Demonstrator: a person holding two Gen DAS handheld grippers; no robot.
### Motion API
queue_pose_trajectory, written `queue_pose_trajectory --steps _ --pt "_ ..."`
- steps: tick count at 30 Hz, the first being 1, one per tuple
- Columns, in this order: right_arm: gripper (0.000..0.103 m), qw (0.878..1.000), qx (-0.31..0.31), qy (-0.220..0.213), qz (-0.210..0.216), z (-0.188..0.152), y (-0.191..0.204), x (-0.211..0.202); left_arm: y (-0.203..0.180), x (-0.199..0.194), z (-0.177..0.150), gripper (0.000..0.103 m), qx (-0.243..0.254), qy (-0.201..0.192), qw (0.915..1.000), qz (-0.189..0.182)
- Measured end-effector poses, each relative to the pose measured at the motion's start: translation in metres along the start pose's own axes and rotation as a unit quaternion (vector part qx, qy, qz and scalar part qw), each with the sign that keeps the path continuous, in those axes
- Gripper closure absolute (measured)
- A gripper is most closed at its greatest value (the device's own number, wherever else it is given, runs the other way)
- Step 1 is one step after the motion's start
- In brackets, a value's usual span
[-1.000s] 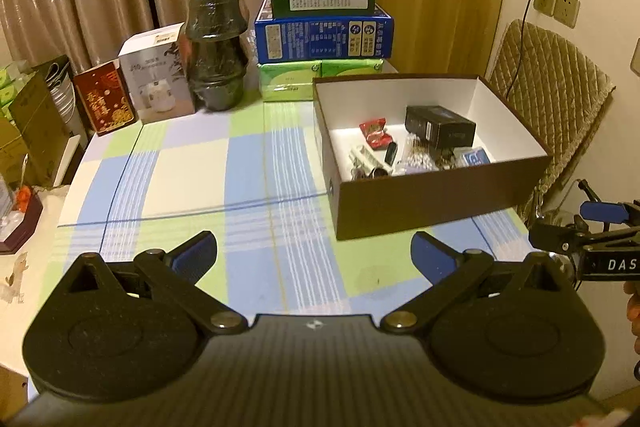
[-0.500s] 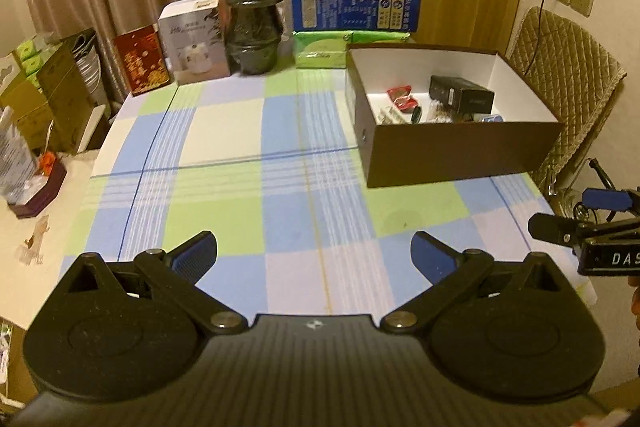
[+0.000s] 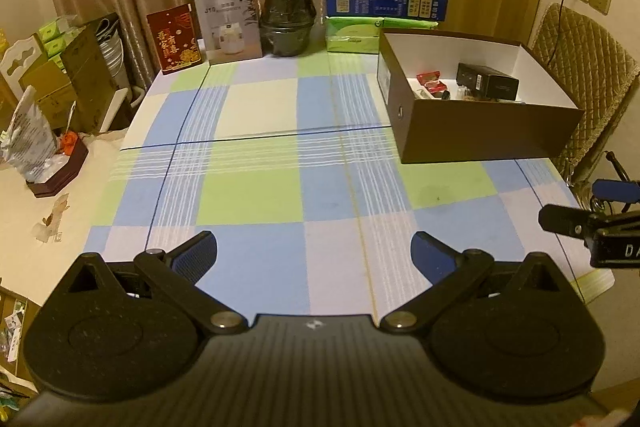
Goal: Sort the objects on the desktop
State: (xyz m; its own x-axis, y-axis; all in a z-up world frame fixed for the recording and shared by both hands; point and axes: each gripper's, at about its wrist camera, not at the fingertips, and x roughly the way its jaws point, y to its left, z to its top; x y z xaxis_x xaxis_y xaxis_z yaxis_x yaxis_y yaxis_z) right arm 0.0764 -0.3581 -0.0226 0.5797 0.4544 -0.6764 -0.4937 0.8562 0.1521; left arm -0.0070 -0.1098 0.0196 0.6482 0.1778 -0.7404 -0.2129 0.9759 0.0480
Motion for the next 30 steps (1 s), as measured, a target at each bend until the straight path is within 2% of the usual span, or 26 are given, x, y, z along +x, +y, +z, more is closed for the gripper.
queue_pose_trajectory --steps 16,30 --pt "0.002 1.000 -0.005 -0.001 -0.005 -0.003 0.013 0.000 0.012 -0.004 -0.003 0.001 -0.001 -0.004 1.0000 0.000" --pt "0.002 1.000 -0.002 0.006 -0.009 -0.001 0.007 0.005 0.008 0.003 0.001 0.001 0.002 -0.002 1.0000 -0.004"
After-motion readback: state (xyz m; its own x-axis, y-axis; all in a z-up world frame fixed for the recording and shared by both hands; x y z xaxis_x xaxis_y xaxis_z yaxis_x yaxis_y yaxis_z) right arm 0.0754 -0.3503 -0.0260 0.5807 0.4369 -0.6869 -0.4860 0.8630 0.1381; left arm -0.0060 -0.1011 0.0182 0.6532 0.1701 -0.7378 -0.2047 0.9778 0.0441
